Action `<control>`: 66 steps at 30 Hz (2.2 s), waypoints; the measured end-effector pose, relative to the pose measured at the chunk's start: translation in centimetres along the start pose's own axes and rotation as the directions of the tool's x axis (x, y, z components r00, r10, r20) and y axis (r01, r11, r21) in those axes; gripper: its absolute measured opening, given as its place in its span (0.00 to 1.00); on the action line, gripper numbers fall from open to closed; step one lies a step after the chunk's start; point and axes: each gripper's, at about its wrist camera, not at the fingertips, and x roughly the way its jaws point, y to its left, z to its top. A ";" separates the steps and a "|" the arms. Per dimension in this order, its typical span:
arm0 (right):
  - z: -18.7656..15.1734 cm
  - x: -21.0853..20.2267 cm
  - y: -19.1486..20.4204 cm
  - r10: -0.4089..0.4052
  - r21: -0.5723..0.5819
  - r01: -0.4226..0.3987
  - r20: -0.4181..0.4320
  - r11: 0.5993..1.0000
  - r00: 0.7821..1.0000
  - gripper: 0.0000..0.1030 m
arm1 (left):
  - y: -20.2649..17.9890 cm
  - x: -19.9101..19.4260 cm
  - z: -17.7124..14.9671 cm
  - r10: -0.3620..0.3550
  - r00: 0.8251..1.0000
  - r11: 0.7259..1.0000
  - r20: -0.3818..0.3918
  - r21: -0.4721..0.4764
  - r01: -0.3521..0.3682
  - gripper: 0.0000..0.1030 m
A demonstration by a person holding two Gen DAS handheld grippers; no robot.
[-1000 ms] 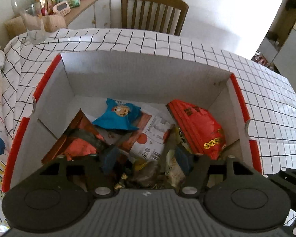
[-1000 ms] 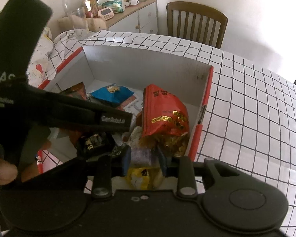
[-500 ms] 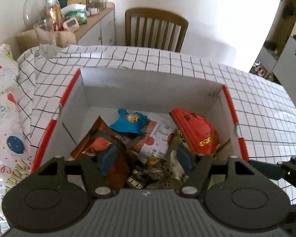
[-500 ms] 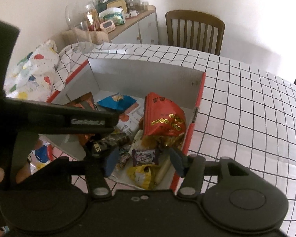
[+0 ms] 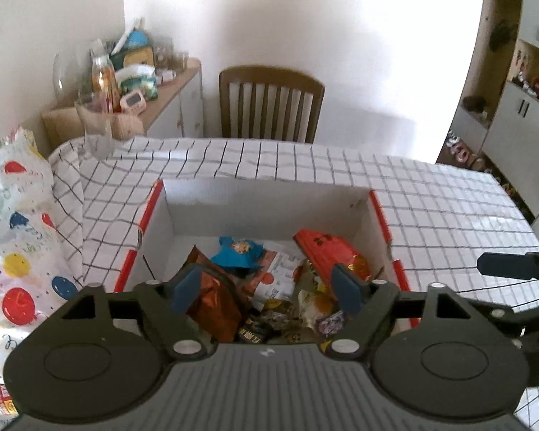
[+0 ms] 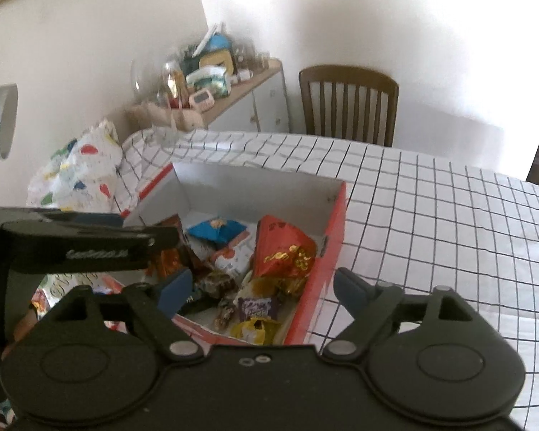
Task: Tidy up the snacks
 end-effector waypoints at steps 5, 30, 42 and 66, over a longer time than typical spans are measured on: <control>-0.2 -2.3 -0.4 0.023 -0.006 -0.022 0.079 1.000 0.997 0.92 | -0.3 -2.4 0.0 -0.018 0.999 1.000 0.051 -0.002 0.019 0.83; -1.2 -9.2 0.1 0.036 -0.060 -0.023 0.233 0.998 0.972 1.00 | -1.9 -8.7 -2.2 -0.033 0.996 0.999 0.081 -0.025 0.035 1.00; -1.8 -9.2 0.5 0.052 -0.074 -0.039 0.187 0.997 0.981 1.00 | -1.5 -8.9 -3.1 0.003 0.999 0.999 0.047 -0.052 0.000 1.00; -1.5 -8.0 0.7 0.078 -0.084 -0.065 0.153 0.994 0.985 1.00 | -1.4 -8.5 -3.0 0.025 0.999 0.998 0.034 -0.066 -0.023 1.00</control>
